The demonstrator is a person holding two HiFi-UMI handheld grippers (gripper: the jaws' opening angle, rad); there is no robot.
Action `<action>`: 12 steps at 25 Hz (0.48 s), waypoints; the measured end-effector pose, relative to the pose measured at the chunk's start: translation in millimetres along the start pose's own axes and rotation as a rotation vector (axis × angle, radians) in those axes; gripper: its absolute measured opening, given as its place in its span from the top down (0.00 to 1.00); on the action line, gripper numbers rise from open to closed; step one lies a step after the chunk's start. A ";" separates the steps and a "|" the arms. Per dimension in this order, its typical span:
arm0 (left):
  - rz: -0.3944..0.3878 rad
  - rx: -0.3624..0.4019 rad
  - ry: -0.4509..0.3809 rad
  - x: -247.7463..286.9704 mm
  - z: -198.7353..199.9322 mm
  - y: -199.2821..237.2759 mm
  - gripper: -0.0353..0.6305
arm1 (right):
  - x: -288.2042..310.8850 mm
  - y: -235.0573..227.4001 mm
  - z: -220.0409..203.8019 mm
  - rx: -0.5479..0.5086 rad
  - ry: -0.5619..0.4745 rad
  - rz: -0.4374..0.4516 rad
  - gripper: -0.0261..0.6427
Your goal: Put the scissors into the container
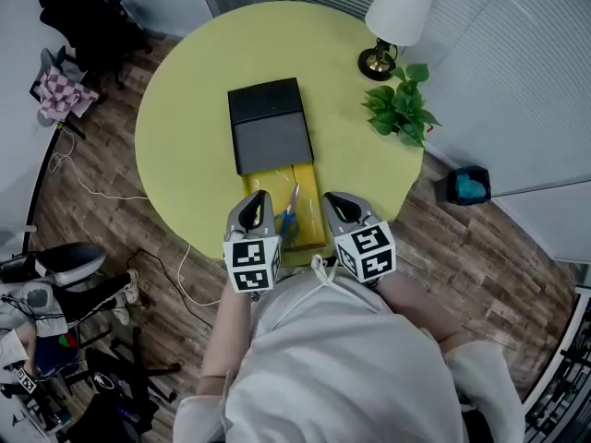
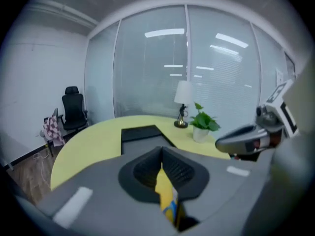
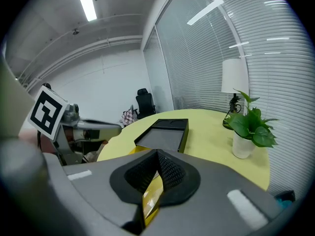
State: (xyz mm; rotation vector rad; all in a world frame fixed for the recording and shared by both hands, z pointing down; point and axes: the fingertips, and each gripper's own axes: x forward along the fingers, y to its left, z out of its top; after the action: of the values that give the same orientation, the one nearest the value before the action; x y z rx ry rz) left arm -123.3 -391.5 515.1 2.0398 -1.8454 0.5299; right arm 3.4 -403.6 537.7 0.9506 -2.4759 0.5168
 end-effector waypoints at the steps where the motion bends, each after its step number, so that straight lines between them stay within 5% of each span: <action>1: 0.001 0.017 -0.070 -4.4 14.5 -0.3 0.94 | -0.6 0.0 2.5 -0.003 -0.010 -0.001 0.96; 5: 0.020 0.090 -0.253 -21.1 49.2 0.2 0.94 | -2.8 4.1 13.3 -0.022 -0.049 0.007 0.96; 12: -0.021 0.068 -0.288 -27.3 60.0 -4.2 0.94 | -9.3 14.5 38.7 -0.085 -0.146 0.027 0.96</action>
State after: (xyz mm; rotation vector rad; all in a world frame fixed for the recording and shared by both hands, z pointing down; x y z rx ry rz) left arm -118.7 -396.5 449.4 2.2786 -1.9849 0.3088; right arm -10.6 -407.2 497.9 0.9530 -2.6209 0.3594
